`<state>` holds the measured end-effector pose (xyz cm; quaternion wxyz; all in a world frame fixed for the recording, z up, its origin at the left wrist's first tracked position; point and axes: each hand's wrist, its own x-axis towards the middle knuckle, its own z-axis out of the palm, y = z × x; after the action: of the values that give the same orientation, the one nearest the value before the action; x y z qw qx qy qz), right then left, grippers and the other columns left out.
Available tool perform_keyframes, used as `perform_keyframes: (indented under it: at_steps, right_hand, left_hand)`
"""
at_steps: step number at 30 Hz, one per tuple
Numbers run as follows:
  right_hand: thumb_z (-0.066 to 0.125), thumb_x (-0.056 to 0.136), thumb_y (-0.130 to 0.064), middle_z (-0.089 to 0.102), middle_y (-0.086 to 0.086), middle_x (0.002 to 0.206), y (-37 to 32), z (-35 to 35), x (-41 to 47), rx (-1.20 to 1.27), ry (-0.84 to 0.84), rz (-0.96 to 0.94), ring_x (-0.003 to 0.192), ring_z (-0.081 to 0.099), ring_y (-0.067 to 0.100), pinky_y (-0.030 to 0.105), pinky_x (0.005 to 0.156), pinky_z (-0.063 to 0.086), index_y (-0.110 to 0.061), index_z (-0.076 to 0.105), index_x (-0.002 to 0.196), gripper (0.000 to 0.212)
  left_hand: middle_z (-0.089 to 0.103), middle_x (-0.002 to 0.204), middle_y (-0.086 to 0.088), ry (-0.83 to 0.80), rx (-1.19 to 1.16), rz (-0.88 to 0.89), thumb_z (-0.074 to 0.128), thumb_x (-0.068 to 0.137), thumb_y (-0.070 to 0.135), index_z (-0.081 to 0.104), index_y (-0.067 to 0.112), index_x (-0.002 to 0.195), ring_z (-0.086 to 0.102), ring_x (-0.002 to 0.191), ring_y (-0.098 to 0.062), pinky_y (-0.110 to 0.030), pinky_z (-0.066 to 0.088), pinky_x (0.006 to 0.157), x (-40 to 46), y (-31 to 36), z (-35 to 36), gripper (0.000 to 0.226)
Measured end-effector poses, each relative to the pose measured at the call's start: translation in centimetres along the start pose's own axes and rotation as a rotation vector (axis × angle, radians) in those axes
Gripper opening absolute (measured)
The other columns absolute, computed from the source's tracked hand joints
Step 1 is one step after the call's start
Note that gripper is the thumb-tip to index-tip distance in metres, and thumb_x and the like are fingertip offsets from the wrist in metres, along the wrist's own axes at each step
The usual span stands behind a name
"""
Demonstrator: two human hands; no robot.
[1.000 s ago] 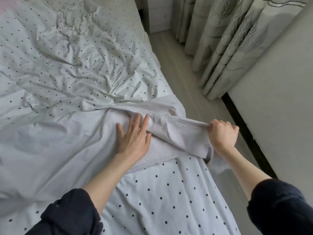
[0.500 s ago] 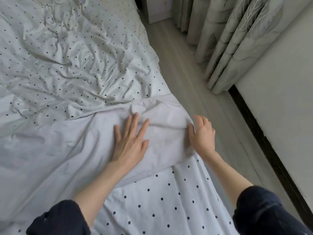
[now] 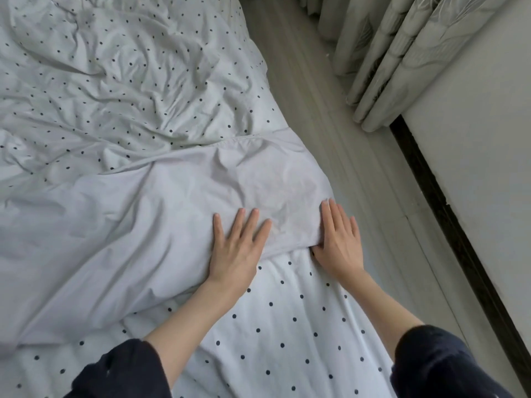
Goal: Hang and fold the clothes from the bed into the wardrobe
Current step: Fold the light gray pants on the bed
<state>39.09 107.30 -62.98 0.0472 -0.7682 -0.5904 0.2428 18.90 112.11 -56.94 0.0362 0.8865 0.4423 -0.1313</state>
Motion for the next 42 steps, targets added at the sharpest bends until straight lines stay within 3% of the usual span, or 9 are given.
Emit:
perform_keyframes:
  at_steps: [4,12,16,19,22,24,29,35,42]
  right_hand:
    - [0.05,0.083,-0.005,0.039,0.009,0.146,-0.2,-0.5,2.6,-0.103,0.03,0.011,0.137,0.032,0.03,0.052,0.111,0.022,-0.008,0.035,0.142,0.061]
    - [0.047,0.079,-0.006,0.068,0.009,0.109,1.4,-3.7,-1.7,-0.157,0.335,-0.108,0.102,0.064,0.034,0.051,0.088,0.048,-0.004,0.065,0.106,0.032]
    - [0.071,0.07,0.001,0.067,0.008,0.111,3.4,-5.3,-7.3,-0.15,0.366,-0.048,0.105,0.063,0.034,0.051,0.092,0.046,-0.005,0.064,0.108,0.039]
    - [0.07,0.074,-0.003,0.06,0.008,0.123,4.5,-5.2,-11.1,-0.2,0.119,0.037,0.116,0.056,0.034,0.056,0.096,0.042,-0.008,0.056,0.122,0.051]
    - [0.047,0.089,-0.013,0.017,0.004,0.155,4.4,-4.7,-13.3,-0.122,-0.324,0.173,0.143,0.017,0.025,0.058,0.112,0.016,-0.02,0.016,0.149,0.068]
    - [0.043,0.09,-0.019,-0.004,-0.001,0.159,3.4,-4.7,-13.7,-0.001,-0.44,0.167,0.146,-0.002,0.019,0.054,0.114,0.005,-0.026,0.0,0.151,0.075]
    - [0.031,0.1,-0.034,-0.006,-0.002,0.159,-3.3,-5.0,-13.2,0.162,-0.277,-0.011,0.146,-0.007,0.015,0.041,0.118,-0.003,-0.025,0.002,0.151,0.06]
    - [-0.006,0.078,-0.058,-0.001,-0.001,0.16,-13.9,-3.4,-10.9,0.064,-0.214,-0.271,0.147,-0.004,0.019,0.047,0.117,-0.002,-0.026,0.011,0.151,0.082]
    - [0.028,0.099,-0.033,0.009,0.004,0.159,-25.7,-2.5,-6.1,-0.053,-0.086,-0.454,0.146,0.005,0.025,0.056,0.115,0.005,-0.023,0.015,0.151,0.054]
  left_hand:
    - [0.066,0.116,-0.016,0.064,0.009,0.015,0.048,0.055,-0.004,0.066,0.005,0.113,0.064,0.105,-0.035,-0.067,0.048,0.077,0.3,-0.5,-0.6,0.061]
    - [0.065,0.117,-0.014,0.1,-0.084,0.094,0.069,0.032,-0.019,0.059,0.004,0.118,0.065,0.105,-0.031,-0.063,0.049,0.072,-2.6,1.1,-2.4,0.09]
    - [0.065,0.119,-0.013,0.073,-0.155,0.149,0.044,0.055,-0.009,0.062,0.005,0.118,0.063,0.108,-0.03,-0.062,0.05,0.075,-5.9,4.0,-3.8,0.067]
    - [0.047,0.142,-0.009,-0.157,-0.124,0.183,0.027,0.075,-0.002,0.045,0.008,0.137,0.044,0.132,-0.028,-0.065,0.036,0.095,-7.4,6.2,-4.9,0.066]
    - [0.0,0.159,0.004,-0.438,-0.139,0.204,0.04,0.096,0.041,0.004,0.023,0.151,-0.006,0.146,-0.02,-0.063,-0.005,0.109,-8.3,7.0,-4.0,0.068]
    - [0.005,0.159,0.004,-0.336,-0.202,0.233,0.032,0.091,0.058,0.011,0.024,0.151,-0.007,0.146,-0.019,-0.063,-0.004,0.111,-8.6,6.6,-3.7,0.072]
    - [0.043,0.145,-0.011,-0.004,-0.164,-0.034,0.031,0.091,0.039,0.046,0.011,0.137,0.039,0.134,-0.03,-0.069,0.026,0.098,-10.7,1.0,-4.0,0.055]
    - [0.023,0.155,-0.011,0.034,-0.199,-0.389,0.023,0.091,0.04,0.034,0.014,0.145,0.016,0.143,-0.029,-0.069,0.01,0.104,-16.8,-9.5,-3.1,0.06]
    - [0.017,0.157,-0.009,0.016,-0.21,-0.622,0.011,0.086,0.048,0.03,0.018,0.147,0.009,0.145,-0.027,-0.068,0.009,0.106,-23.3,-19.6,-1.2,0.07]
